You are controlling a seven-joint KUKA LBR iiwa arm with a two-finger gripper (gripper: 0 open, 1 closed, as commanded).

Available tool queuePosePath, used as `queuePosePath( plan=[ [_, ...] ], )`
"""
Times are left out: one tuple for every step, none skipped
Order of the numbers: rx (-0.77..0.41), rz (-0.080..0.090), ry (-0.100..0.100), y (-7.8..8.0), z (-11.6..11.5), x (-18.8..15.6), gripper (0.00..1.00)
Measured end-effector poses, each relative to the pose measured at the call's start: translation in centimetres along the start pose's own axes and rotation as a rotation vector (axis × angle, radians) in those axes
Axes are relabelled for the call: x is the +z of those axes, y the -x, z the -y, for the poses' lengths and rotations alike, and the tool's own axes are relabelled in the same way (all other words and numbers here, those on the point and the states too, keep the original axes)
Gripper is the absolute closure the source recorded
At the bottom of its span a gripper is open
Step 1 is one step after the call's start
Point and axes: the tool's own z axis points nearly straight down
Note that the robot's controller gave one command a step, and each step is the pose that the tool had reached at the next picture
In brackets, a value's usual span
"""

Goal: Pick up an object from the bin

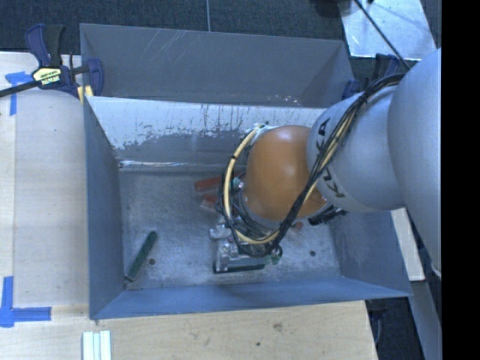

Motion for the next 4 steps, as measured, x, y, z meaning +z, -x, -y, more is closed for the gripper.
queuePosePath(
  plan=[
    [-0.095, -0.021, -0.014, 1.4, -1.0, 0.0, 1.0],
    [-0.185, 0.006, -0.007, 0.4, -0.5, -4.3, 1.0],
    [-0.061, 0.012, -0.006, 2.0, 2.2, -8.7, 1.0],
    [-0.125, 0.012, -0.007, 2.5, 2.7, -6.9, 0.0]
  ],
)
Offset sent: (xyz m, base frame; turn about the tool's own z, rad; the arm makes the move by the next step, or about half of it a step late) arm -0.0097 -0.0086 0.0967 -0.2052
